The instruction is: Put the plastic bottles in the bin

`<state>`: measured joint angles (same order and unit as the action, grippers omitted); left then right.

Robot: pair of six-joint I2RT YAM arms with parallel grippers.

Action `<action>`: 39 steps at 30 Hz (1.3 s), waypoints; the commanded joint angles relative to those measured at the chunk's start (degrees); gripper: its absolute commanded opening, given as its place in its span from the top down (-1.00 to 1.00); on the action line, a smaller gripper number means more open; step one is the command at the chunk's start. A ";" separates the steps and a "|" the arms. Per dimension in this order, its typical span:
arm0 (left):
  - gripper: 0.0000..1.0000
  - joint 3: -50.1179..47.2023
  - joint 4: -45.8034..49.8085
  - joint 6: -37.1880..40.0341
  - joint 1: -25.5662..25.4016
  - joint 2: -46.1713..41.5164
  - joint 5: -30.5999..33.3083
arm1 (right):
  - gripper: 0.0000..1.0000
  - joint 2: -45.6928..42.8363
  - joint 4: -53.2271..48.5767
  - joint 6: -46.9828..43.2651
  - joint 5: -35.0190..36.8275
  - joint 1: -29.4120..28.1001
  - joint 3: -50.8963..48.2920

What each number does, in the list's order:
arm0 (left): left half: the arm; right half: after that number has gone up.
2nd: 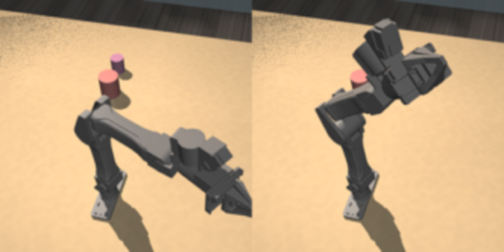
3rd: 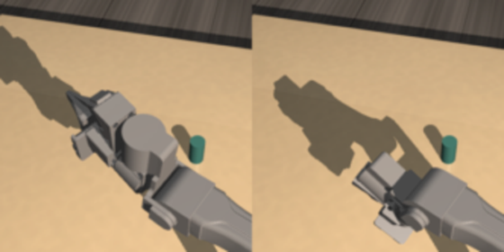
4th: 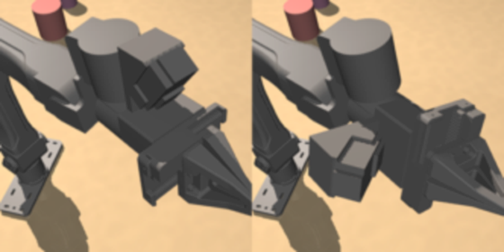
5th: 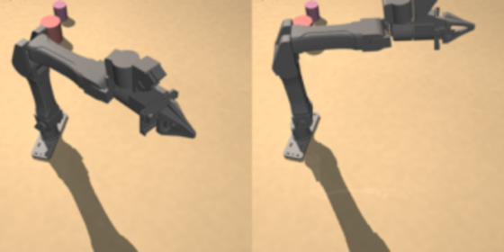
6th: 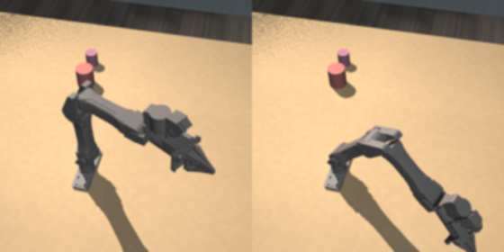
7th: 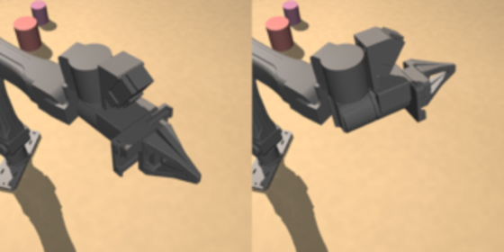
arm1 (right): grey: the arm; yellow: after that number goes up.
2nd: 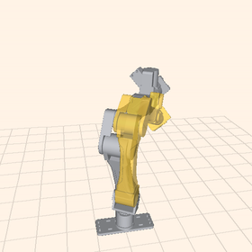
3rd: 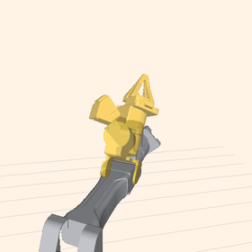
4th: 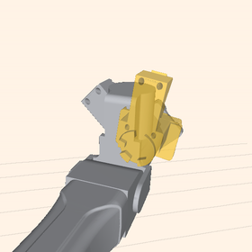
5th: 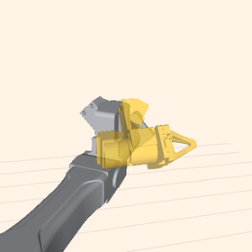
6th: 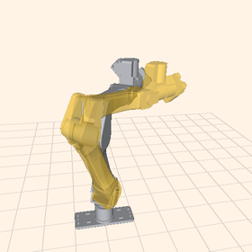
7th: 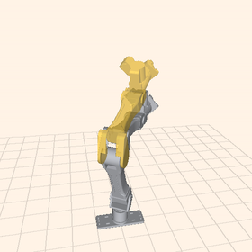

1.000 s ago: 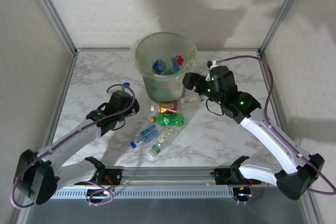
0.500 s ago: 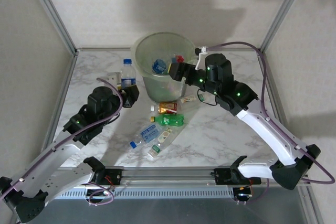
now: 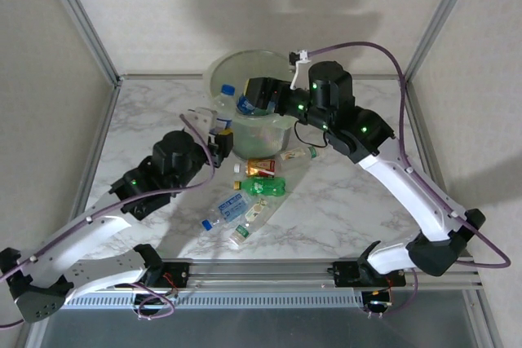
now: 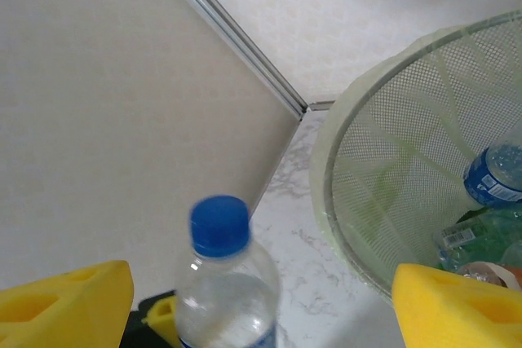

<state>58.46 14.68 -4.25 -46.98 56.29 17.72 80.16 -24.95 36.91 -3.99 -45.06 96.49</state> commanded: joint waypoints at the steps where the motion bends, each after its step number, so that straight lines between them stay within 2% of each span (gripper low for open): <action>1: -0.08 1.84 -2.01 6.27 -3.69 1.46 7.33 | -0.66 2.43 -2.75 0.79 -0.49 -0.54 3.18; 9: -0.07 1.57 -4.32 8.88 -7.40 2.25 11.94 | -0.39 6.96 -6.79 2.02 1.74 -0.81 6.88; 13: -0.08 1.31 -4.92 9.51 -7.77 2.15 12.17 | -0.22 8.10 -7.08 2.29 1.72 -1.00 7.49; 24: -0.08 1.22 -4.61 9.43 -7.78 3.88 13.57 | -0.14 9.05 -7.07 3.00 -0.04 -1.69 7.49; 31: -0.08 1.31 -5.07 9.26 -7.77 3.74 13.71 | 0.07 8.96 -6.44 3.27 -0.29 -2.30 6.86; 35: -0.08 1.44 -5.06 9.26 -7.80 3.65 13.66 | 0.11 9.20 -5.85 3.35 -1.07 -2.35 6.86; 39: -0.11 1.31 -5.36 9.18 -7.77 3.73 14.07 | 0.30 9.58 -5.62 3.22 -1.87 -2.38 6.89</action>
<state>58.46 11.40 4.75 -54.35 60.29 29.69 88.77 -30.59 40.07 -4.78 -46.83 102.76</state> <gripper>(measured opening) 0.560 0.360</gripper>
